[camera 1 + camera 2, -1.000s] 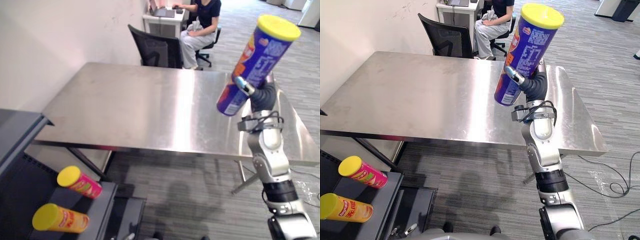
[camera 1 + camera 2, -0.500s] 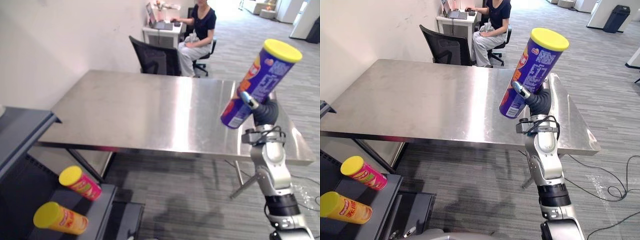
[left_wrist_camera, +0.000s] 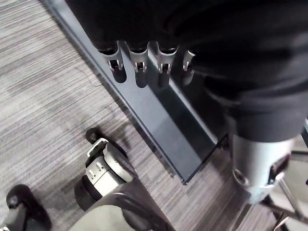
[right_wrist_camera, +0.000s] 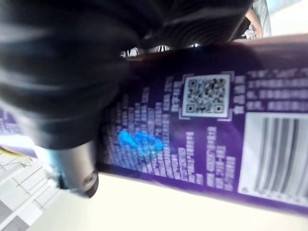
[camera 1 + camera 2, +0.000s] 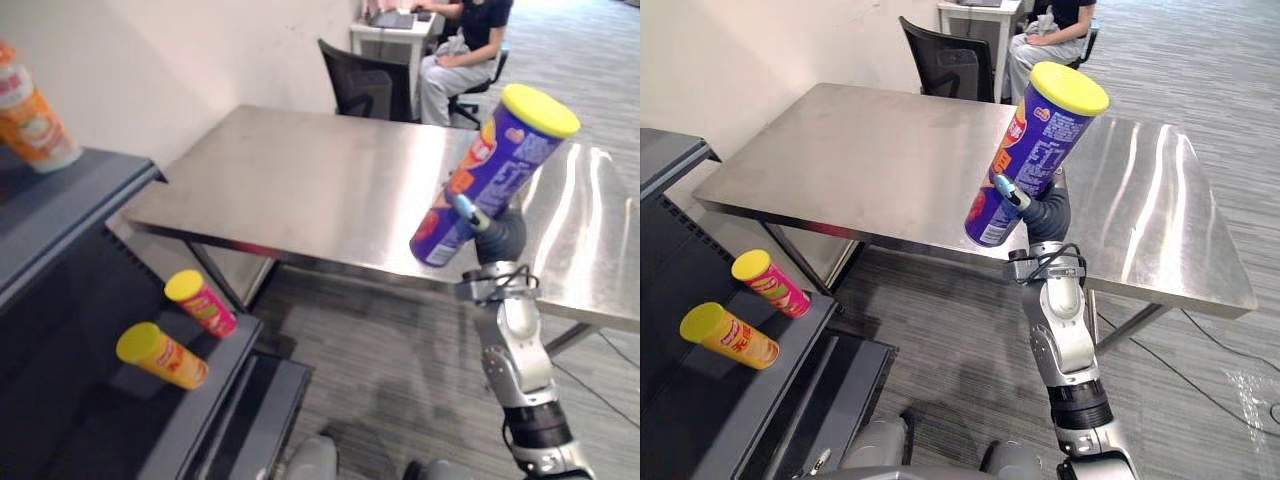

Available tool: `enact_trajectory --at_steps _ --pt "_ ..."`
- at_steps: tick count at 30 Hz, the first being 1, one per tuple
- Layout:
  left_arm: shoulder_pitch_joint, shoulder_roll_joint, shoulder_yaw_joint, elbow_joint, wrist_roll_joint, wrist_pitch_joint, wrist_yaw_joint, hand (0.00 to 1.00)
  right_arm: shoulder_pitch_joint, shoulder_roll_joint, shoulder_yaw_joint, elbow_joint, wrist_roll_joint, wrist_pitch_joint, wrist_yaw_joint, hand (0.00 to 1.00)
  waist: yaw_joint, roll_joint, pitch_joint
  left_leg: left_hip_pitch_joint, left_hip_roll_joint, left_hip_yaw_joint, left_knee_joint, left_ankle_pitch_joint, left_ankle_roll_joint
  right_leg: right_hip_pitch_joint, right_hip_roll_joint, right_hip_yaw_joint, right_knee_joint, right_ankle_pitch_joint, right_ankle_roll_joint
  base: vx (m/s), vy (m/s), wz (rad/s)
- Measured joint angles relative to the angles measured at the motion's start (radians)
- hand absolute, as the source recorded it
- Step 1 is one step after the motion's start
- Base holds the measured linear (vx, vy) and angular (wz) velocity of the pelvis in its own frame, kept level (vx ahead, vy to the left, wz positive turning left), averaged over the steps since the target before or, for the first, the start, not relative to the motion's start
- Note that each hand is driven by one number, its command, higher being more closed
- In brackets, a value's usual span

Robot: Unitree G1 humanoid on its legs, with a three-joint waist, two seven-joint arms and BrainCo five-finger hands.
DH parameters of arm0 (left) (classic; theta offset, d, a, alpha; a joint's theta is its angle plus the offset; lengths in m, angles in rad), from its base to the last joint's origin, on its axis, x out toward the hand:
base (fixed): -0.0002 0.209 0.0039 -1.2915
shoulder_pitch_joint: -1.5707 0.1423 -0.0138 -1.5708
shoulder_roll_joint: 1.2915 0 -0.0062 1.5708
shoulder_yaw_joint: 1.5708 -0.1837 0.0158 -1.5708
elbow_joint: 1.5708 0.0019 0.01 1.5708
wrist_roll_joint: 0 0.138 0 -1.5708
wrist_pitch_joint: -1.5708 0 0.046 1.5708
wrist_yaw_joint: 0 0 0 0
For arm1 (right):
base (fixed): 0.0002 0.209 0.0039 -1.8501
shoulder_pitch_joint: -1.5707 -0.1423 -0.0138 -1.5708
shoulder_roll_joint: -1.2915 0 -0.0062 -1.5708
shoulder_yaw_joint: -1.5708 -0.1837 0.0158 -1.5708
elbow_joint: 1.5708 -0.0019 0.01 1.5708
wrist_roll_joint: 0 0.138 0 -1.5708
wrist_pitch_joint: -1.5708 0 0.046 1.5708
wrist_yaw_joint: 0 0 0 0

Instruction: Put the gum and the chips on the shelf.

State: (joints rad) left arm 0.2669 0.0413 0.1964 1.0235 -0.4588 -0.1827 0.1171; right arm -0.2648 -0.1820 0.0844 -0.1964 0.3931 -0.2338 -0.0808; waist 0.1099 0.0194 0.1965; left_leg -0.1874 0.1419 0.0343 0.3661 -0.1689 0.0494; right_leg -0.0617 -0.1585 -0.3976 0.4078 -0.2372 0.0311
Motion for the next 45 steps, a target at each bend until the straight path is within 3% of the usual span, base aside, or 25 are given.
enact_trajectory --at_steps 1,2,5,6,7,8,9,10,11,12,13,17,18,20,23,26,32,45 --pt "-0.008 0.004 0.007 0.002 0.002 0.0 -0.007 0.0 0.0 -0.009 -0.015 -0.007 0.0 -0.019 0.004 1.0 -0.012 -0.01 -0.007 0.0 0.032 0.064 -0.023 0.014 0.022 0.018 -0.015 -0.069 -0.029 0.007 -0.023 -0.01 -0.134 1.36" --pt "-0.018 0.008 0.008 0.004 0.006 -0.001 -0.007 0.0 -0.006 -0.021 -0.044 -0.015 0.0 -0.035 0.005 1.0 -0.024 -0.014 -0.008 -0.039 0.075 0.13 0.071 0.012 0.028 0.026 -0.038 -0.135 -0.031 0.005 -0.034 0.01 -0.136 1.42" --pt "-0.02 0.003 0.005 0.026 0.014 -0.001 -0.001 0.0 -0.006 -0.079 -0.107 -0.013 0.007 -0.038 0.002 1.0 -0.028 -0.007 -0.016 -0.03 0.134 0.25 0.291 0.02 0.035 0.067 -0.089 -0.259 -0.039 0.011 -0.023 0.05 -0.057 1.25" --pt "-0.019 -0.001 0.005 0.04 0.015 -0.001 -0.001 0.0 -0.007 -0.098 -0.118 -0.014 0.017 -0.039 0.004 1.0 -0.03 0.008 -0.031 -0.014 0.146 0.274 0.318 0.07 0.048 0.07 -0.104 -0.29 -0.036 0.011 -0.016 0.07 0.019 1.2" --pt "-0.017 -0.003 0.003 0.043 0.015 -0.001 -0.001 0.0 -0.009 -0.108 -0.125 -0.015 0.023 -0.041 0.002 1.0 -0.033 0.023 -0.043 -0.006 0.144 0.298 0.296 0.089 0.042 0.071 -0.109 -0.312 -0.03 0.009 -0.004 0.02 0.042 1.39" --pt "-0.009 0.001 -0.024 0.036 0.015 -0.011 -0.002 0.0 -0.017 -0.126 -0.149 -0.002 0.04 -0.054 0.003 1.0 -0.043 0.012 -0.046 -0.02 0.102 0.354 0.24 0.133 0.089 0.065 -0.127 -0.318 -0.049 0.008 0.005 -0.04 0.028 1.45" --pt "0.0 0.009 -0.034 0.033 0.026 -0.015 -0.004 0.0 -0.023 -0.128 -0.153 0.02 0.04 -0.054 0.001 1.0 -0.047 0.001 -0.054 -0.012 0.064 0.357 0.157 0.171 0.107 0.068 -0.119 -0.302 -0.102 0.015 0.004 -0.08 0.022 1.56" --pt "0.004 0.012 -0.032 0.033 0.037 -0.016 -0.004 0.0 -0.022 -0.128 -0.158 0.03 0.04 -0.054 0.001 1.0 -0.054 -0.007 -0.061 0.007 0.031 0.355 0.076 0.198 0.096 0.078 -0.12 -0.302 -0.15 0.043 -0.007 -0.11 0.022 1.38" --pt "0.015 0.017 -0.024 0.038 0.05 -0.022 -0.004 0.0 -0.03 -0.135 -0.173 0.053 0.041 -0.054 -0.003 1.0 -0.058 -0.019 -0.06 0.043 0.02 0.385 0.058 0.178 0.075 0.113 -0.121 -0.357 -0.216 0.098 0.015 -0.07 0.023 1.29" --pt "0.031 0.008 -0.021 0.052 0.05 -0.023 -0.005 0.0 -0.031 -0.137 -0.187 0.068 0.04 -0.051 -0.011 1.0 -0.044 0.001 -0.064 0.072 0.062 0.424 0.101 0.144 0.031 0.127 -0.12 -0.392 -0.206 0.1 0.014 -0.07 0.048 1.15" --pt "0.043 0.0 -0.022 0.052 0.05 -0.023 -0.005 0.0 -0.031 -0.138 -0.19 0.069 0.04 -0.051 -0.019 1.0 -0.046 0.009 -0.069 0.09 0.07 0.427 0.083 0.146 0.021 0.13 -0.121 -0.41 -0.199 0.1 0.015 -0.04 0.054 0.9" --pt "0.075 -0.013 -0.027 0.05 0.05 -0.027 -0.01 0.0 -0.038 -0.156 -0.206 0.071 0.037 -0.047 -0.063 1.0 -0.055 0.012 -0.082 0.139 -0.018 0.42 -0.174 0.165 -0.056 0.111 -0.168 -0.515 -0.185 0.113 0.035 -0.09 0.151 0.83" --pt "0.077 -0.015 -0.035 0.05 0.051 -0.027 -0.011 0.0 -0.044 -0.154 -0.207 0.079 0.033 -0.043 -0.087 1.0 -0.054 0.019 -0.086 0.145 -0.018 0.425 -0.211 0.149 -0.063 0.094 -0.18 -0.53 -0.155 0.114 0.037 -0.07 0.204 0.49" --pt "0.077 -0.012 -0.048 0.048 0.053 -0.03 -0.012 0.0 -0.058 -0.152 -0.22 0.102 0.015 -0.026 -0.115 1.0 -0.052 0.036 -0.095 0.163 -0.044 0.418 -0.308 0.134 -0.087 0.058 -0.203 -0.53 -0.098 0.113 0.037 -0.07 0.226 0.28" --pt "0.075 0.028 -0.081 0.035 0.049 -0.031 -0.006 0.0 -0.061 -0.136 -0.238 0.124 -0.002 -0.026 -0.143 1.0 -0.055 -0.012 -0.079 0.186 -0.12 0.403 -0.41 0.161 -0.059 0.027 -0.273 -0.524 -0.029 0.119 0.04 -0.11 0.251 0.26" --pt "0.072 0.04 -0.096 0.01 0.045 -0.023 -0.001 0.0 -0.062 -0.114 -0.245 0.124 -0.004 -0.028 -0.158 1.0 -0.059 -0.019 -0.074 0.191 -0.157 0.388 -0.449 0.162 -0.048 0.016 -0.298 -0.468 -0.029 0.152 0.011 -0.11 0.2 0.17" --pt "0.067 0.055 -0.09 -0.009 0.028 -0.017 -0.006 0.0 -0.072 -0.113 -0.241 0.124 -0.042 -0.03 -0.134 1.0 -0.056 -0.041 -0.05 0.168 -0.162 0.389 -0.445 0.156 -0.039 0.01 -0.261 -0.412 -0.112 0.198 -0.002 0.03 0.08 0.04" --pt "0.052 0.049 -0.082 -0.008 -0.002 -0.015 -0.024 0.0 -0.117 -0.112 -0.178 0.123 -0.04 -0.026 0.005 1.0 -0.052 -0.038 -0.033 0.176 -0.139 0.384 -0.449 0.176 -0.034 -0.003 -0.236 -0.344 -0.085 0.198 -0.001 0.13 -0.038 0.04"
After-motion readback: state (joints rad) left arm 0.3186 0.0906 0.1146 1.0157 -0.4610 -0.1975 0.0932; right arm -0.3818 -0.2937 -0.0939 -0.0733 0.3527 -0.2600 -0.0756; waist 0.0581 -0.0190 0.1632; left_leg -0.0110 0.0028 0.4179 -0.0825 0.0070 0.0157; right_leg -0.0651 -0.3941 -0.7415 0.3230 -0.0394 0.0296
